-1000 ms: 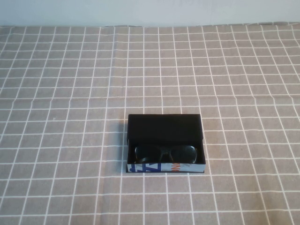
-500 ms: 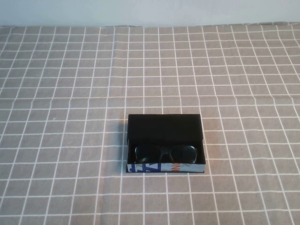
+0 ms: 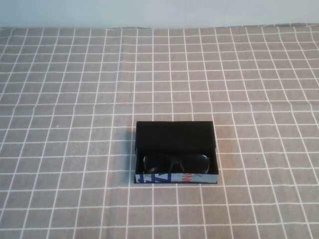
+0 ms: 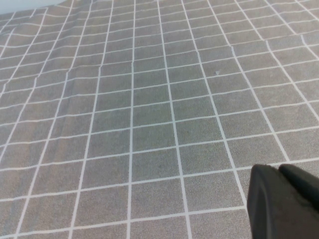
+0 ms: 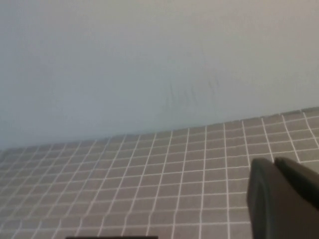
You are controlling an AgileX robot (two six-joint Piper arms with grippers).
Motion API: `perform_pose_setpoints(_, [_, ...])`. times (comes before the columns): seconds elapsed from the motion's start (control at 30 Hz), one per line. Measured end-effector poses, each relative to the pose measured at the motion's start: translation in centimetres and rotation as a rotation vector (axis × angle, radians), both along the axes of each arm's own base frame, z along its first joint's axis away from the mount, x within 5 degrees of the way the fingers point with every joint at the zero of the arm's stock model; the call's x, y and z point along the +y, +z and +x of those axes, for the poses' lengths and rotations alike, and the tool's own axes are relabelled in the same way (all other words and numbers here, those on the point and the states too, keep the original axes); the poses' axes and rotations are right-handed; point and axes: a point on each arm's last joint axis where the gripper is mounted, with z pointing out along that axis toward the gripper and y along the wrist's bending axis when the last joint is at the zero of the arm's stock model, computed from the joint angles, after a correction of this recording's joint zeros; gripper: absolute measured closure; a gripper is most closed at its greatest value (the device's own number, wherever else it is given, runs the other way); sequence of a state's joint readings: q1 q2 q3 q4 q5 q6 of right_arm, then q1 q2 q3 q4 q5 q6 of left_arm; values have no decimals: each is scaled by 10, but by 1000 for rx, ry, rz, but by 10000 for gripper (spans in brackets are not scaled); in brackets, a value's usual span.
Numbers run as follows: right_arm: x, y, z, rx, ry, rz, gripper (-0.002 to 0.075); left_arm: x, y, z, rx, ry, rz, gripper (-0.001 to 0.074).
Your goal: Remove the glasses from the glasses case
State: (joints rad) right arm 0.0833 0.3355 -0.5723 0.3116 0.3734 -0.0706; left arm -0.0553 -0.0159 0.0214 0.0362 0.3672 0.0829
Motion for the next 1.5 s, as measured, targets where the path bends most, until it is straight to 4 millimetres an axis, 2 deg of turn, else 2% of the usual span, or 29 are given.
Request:
perform_pose_setpoints(0.27, [16,38,41,193,184,-298,743,0,0,0,0,0,0,739])
perform_pose_setpoints(0.5, [41,45,95,308,515,-417,743,0,0,0,0,0,0,739])
perform_pose_setpoints(0.63, [55,41,126,276,725,-519,743,0,0,0,0,0,0,739])
perform_pose_setpoints(0.83, [75,34,166,225,894,-664,743,0,0,0,0,0,0,739])
perform_pose_setpoints(1.07, [103,21,195,282,1030,-892,743,0,0,0,0,0,0,739])
perform_pose_setpoints(1.33, [139,7,220,397,1150,-1020,743,0,0,0,0,0,0,739])
perform_pose_setpoints(1.5, [164,-14,235,480,1189,-1196,743,0,0,0,0,0,0,740])
